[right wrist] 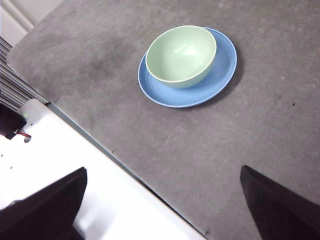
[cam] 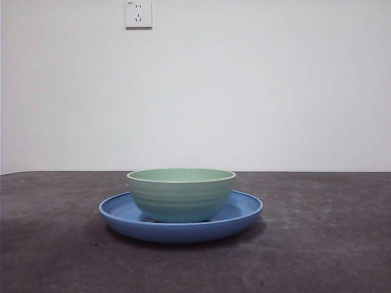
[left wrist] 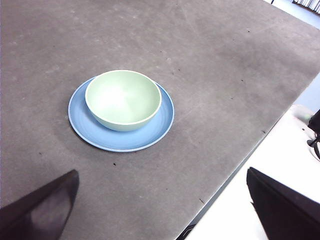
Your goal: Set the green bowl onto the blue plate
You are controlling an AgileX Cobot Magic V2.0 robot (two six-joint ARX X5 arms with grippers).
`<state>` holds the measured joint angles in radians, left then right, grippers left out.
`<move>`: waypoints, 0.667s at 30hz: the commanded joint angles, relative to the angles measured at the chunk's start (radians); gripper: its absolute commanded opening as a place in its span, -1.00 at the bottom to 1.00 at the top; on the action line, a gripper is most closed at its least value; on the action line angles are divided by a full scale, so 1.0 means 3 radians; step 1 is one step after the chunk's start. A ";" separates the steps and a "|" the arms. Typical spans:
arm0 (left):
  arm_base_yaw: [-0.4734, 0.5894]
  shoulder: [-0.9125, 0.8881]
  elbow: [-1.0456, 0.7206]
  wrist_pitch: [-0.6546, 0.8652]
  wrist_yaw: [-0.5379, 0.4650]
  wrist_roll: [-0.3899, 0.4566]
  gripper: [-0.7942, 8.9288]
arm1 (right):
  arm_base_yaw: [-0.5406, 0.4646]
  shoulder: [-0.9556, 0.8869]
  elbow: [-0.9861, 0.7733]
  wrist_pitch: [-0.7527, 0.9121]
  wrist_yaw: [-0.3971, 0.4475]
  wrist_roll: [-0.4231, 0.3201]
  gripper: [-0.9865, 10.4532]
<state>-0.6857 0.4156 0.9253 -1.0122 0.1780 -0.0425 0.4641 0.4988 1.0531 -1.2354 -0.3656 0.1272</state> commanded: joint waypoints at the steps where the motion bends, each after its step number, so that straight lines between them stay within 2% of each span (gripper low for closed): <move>1: -0.0027 0.0006 0.0038 0.0041 -0.0013 0.0001 0.30 | 0.0019 0.0001 0.0046 -0.0071 0.0004 -0.0038 0.03; 20: -0.0027 0.0005 0.0038 0.0062 -0.0013 0.0003 0.29 | 0.0019 0.0003 0.0046 -0.0095 0.0004 -0.0038 0.03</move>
<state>-0.6857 0.4156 0.9253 -1.0050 0.1780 -0.0429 0.4641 0.4961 1.0531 -1.2743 -0.3656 0.1268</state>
